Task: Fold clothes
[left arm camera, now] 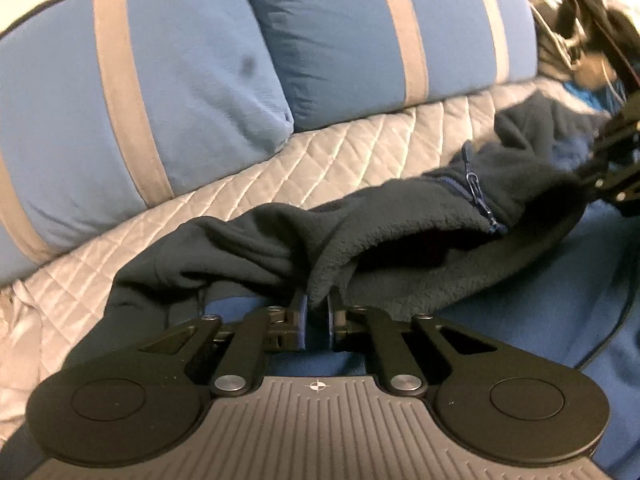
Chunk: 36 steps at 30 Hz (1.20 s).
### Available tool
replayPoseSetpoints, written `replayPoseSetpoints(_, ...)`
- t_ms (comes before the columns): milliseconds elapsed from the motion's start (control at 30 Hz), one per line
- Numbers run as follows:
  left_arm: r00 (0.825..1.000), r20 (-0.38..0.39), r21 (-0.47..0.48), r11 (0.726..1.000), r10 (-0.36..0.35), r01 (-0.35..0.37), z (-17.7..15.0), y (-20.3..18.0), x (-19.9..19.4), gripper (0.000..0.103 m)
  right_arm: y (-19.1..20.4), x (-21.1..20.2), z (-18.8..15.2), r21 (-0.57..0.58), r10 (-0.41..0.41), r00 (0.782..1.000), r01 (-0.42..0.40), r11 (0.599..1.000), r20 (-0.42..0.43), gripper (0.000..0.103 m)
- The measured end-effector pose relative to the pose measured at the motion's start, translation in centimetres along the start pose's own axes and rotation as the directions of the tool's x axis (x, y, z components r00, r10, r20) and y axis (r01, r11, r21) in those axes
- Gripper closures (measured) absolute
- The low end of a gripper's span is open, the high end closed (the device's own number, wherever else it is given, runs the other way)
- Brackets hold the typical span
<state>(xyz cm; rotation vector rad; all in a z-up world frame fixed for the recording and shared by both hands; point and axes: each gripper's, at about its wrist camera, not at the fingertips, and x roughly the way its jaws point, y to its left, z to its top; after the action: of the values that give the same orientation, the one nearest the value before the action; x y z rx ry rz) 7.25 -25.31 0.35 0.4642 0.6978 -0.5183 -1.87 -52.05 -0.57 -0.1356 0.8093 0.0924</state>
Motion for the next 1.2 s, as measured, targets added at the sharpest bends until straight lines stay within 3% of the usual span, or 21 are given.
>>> replayPoseSetpoints(100, 1.000, -0.003, -0.007, 1.000, -0.002, 0.002, -0.1, 0.0, 0.1, 0.093, 0.9, -1.0, -0.2, -0.097, -0.006, 0.999, 0.011, 0.995, 0.050, 0.050)
replayPoseSetpoints(167, 1.000, -0.007, -0.014, 1.000, -0.006, 0.005, -0.1, 0.2, 0.1, 0.093, 1.4, -1.7, -0.5, -0.169, -0.004, 0.996, 0.019, 0.985, 0.090, 0.023)
replayPoseSetpoints(233, 1.000, -0.010, -0.021, 1.000, -0.009, 0.009, -0.1, 0.4, 0.1, 0.093, 1.9, -2.3, -0.8, -0.256, 0.025, 0.993, 0.006, 0.967, 0.117, 0.020)
replayPoseSetpoints(300, 1.000, -0.012, -0.027, 1.000, -0.015, 0.014, 0.0, 0.6, 0.1, 0.093, 2.4, -2.1, -1.2, -0.344, 0.000, 0.992, 0.045, 0.938, 0.129, 0.016)
replayPoseSetpoints(533, 0.999, -0.027, -0.085, 0.996, -0.041, 0.039, 0.2, 1.7, 0.3, 0.093, 3.6, 0.2, -2.5, -0.593, -0.088, 0.972, 0.203, 0.779, 0.218, 0.015)
replayPoseSetpoints(600, 0.999, -0.027, -0.089, 0.995, -0.047, 0.044, 0.1, 1.8, 0.4, 0.093, 4.0, 0.7, -2.7, -0.620, -0.090, 0.964, 0.232, 0.749, 0.252, 0.015)
replayPoseSetpoints(700, 0.998, -0.027, -0.089, 0.995, -0.054, 0.052, -0.1, 1.9, 0.6, 0.093, 4.5, 1.2, -2.6, -0.630, -0.070, 0.949, 0.259, 0.732, 0.308, 0.018)
replayPoseSetpoints(800, 0.998, -0.023, -0.089, 0.994, -0.064, 0.061, -0.2, 2.2, 0.8, 0.092, 4.8, 1.5, -2.7, -0.658, -0.050, 0.942, 0.268, 0.704, 0.331, 0.029)
replayPoseSetpoints(833, 0.998, -0.023, -0.096, 0.993, -0.064, 0.062, -0.2, 2.4, 0.8, 0.091, 4.9, 1.5, -2.8, -0.670, -0.044, 0.942, 0.269, 0.692, 0.333, 0.035)
replayPoseSetpoints(867, 0.998, -0.022, -0.105, 0.992, -0.066, 0.064, -0.2, 2.6, 0.9, 0.090, 5.0, 1.5, -2.9, -0.682, -0.037, 0.941, 0.270, 0.680, 0.335, 0.052)
replayPoseSetpoints(933, 0.996, -0.018, -0.135, 0.987, -0.085, 0.082, -0.3, 3.1, 1.1, 0.090, 5.1, 1.4, -3.0, -0.693, -0.028, 0.944, 0.262, 0.672, 0.330, 0.070)
replayPoseSetpoints(1000, 0.994, -0.006, -0.173, 0.979, -0.108, 0.105, -0.4, 3.8, 1.1, 0.088, 5.1, 1.3, -2.9, -0.695, -0.020, 0.948, 0.247, 0.675, 0.317, 0.078)
replayPoseSetpoints(1033, 0.994, 0.007, -0.184, 0.977, -0.112, 0.111, -0.4, 4.0, 1.0, 0.083, 5.1, 1.2, -2.8, -0.696, -0.016, 0.950, 0.239, 0.677, 0.311, 0.084)
replayPoseSetpoints(1133, 0.994, 0.086, -0.148, 0.985, -0.074, 0.086, -0.4, 4.1, -0.5, 0.065, 5.1, 1.0, -2.7, -0.697, -0.006, 0.956, 0.217, 0.683, 0.292, 0.085)
replayPoseSetpoints(1200, 0.988, 0.150, -0.056, 0.998, -0.033, 0.042, -0.2, 3.0, -2.3, 0.053, 4.8, 0.8, -2.2, -0.682, -0.013, 0.958, 0.214, 0.699, 0.287, 0.086)
